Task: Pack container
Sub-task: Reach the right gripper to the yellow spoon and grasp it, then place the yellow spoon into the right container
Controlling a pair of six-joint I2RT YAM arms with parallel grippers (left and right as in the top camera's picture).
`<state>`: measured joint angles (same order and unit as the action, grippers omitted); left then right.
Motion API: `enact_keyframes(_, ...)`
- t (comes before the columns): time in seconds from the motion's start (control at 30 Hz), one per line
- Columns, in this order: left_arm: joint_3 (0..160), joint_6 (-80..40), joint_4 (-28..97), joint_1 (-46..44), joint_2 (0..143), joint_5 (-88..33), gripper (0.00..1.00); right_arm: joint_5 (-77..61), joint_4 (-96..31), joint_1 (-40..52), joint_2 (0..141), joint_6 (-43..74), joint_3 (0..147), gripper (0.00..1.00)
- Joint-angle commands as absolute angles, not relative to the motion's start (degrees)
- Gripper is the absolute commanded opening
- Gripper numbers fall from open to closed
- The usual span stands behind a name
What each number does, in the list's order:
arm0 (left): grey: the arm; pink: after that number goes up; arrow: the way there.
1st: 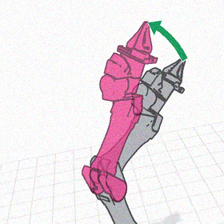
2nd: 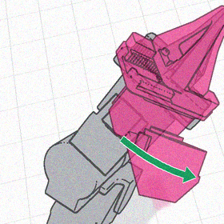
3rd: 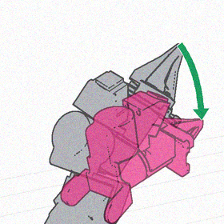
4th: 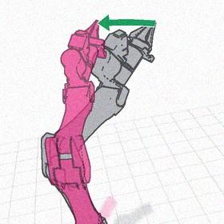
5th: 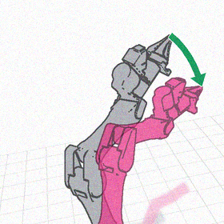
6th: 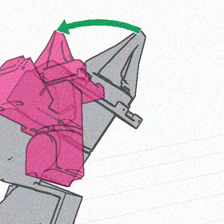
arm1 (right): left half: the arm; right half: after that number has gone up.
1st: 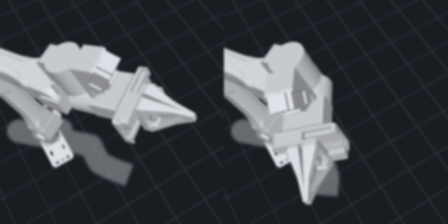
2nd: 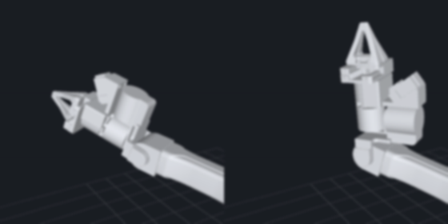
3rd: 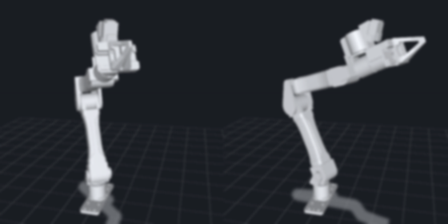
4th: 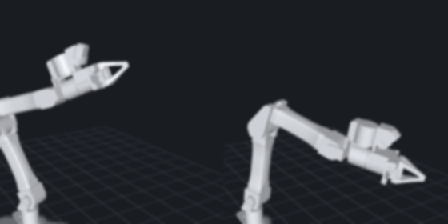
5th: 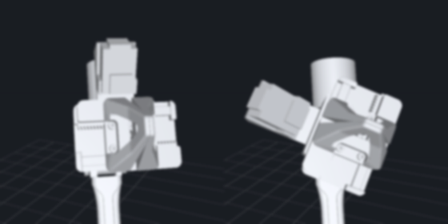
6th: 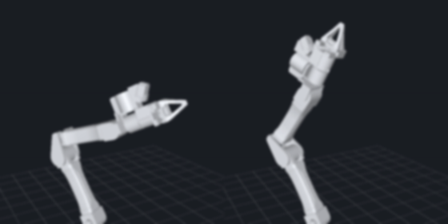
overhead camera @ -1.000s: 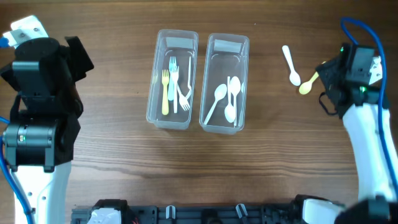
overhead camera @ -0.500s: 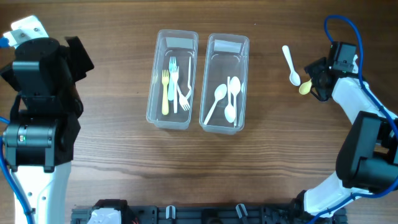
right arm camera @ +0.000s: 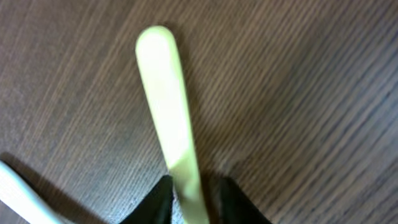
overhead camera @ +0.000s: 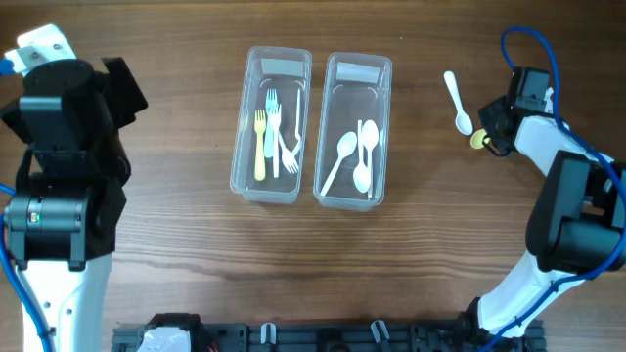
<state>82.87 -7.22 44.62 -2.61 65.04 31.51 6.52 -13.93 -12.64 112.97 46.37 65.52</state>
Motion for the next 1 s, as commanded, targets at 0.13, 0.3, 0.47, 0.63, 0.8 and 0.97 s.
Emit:
enact_keyframes(0.13,83.1,-7.8,44.5,-2.3,65.0,32.0,1.0,5.0,-17.9,-12.8,116.1,46.7,64.6,0.09)
enact_keyframes(0.3,83.1,-7.8,44.5,-2.3,65.0,32.0,1.0,7.7,-22.6,-12.8,110.8,45.8,64.6,0.04)
enact_keyframes(0.47,83.1,-7.8,44.5,-2.3,65.0,32.0,1.0,8.5,-30.4,-12.6,89.8,39.9,64.6,0.04)
enact_keyframes(0.63,83.1,-7.8,44.5,-2.3,65.0,32.0,1.0,-11.8,-34.1,-9.4,70.9,33.0,64.5,0.04)
enact_keyframes(0.8,83.1,-7.8,44.5,-2.3,65.0,32.0,1.0,-17.3,-34.3,6.4,70.3,27.6,64.5,0.04)
enact_keyframes(0.97,83.1,-7.8,44.5,-2.3,65.0,32.0,1.0,-11.5,-34.1,18.9,76.9,26.9,64.5,0.04)
